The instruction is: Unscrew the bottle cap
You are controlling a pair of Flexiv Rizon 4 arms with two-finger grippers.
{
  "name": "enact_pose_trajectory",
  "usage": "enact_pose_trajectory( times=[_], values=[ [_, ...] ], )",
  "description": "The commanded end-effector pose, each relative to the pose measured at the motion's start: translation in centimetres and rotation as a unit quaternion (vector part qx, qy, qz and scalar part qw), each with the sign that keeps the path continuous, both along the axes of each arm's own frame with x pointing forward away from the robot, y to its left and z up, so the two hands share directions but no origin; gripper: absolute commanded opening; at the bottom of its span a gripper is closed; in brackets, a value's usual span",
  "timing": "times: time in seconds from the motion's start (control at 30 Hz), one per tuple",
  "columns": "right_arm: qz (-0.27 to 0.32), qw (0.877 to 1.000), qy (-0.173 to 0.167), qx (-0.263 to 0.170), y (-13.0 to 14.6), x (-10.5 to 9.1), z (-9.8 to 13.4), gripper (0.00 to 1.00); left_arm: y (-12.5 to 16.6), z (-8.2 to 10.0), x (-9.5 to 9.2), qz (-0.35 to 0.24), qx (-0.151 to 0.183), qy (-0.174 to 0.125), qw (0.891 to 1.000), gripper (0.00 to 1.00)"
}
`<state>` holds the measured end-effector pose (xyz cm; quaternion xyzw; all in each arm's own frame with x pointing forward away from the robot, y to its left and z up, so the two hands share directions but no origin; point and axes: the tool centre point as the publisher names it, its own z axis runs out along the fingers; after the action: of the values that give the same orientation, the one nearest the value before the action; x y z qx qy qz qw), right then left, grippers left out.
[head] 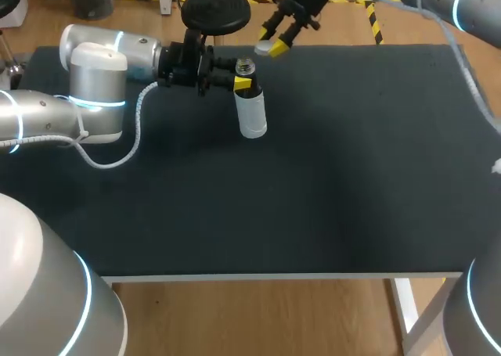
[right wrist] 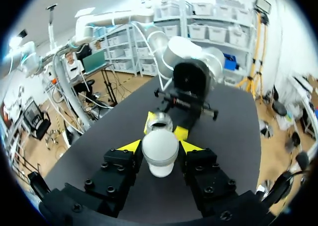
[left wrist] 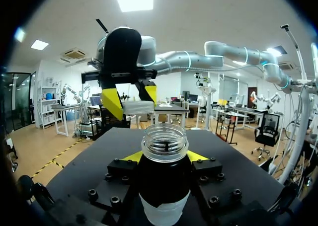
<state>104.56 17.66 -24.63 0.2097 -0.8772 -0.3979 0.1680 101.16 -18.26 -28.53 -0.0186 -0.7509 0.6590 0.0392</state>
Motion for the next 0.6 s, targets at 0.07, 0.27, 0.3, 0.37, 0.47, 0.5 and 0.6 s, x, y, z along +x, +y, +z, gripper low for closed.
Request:
enact_pose_trajectory(
  times=[0.07,0.27,0.3,0.37,0.47,0.5,0.6],
  values=[
    [-0.062,0.998,-0.01,-0.02,-3.7,-0.7,-0.1,0.0,0.0,-0.1,0.0,0.0,0.0,0.0,1.0,0.0],
    [-0.113,0.993,-0.006,-0.013,-7.4,0.6,-2.4,0.0,0.0,-0.1,0.0,0.0,0.0,0.0,1.0,0.0],
    [-0.119,0.993,-0.003,-0.004,-7.9,0.9,-2.9,0.0,0.0,-0.1,0.0,0.0,0.0,0.0,1.0,0.0],
    [-0.134,0.991,-0.002,-0.017,-8.7,1.5,-4.2,0.0,0.0,-0.1,0.0,0.0,0.0,0.0,1.0,0.0],
    [-0.161,0.987,0.0,-0.005,-9.8,2.3,-5.6,0.0,0.0,-0.1,0.0,0.0,0.0,0.0,1.0,0.0],
    [-0.173,0.985,0.0,-0.002,-10.2,2.6,-6.3,0.0,0.0,-0.1,0.0,0.0,0.0,0.0,1.0,0.0],
    [-0.196,0.98,-0.002,0.008,-10.8,3.2,-7.3,0.0,0.0,-0.1,0.0,0.0,0.0,0.0,1.0,0.0]
  ],
)
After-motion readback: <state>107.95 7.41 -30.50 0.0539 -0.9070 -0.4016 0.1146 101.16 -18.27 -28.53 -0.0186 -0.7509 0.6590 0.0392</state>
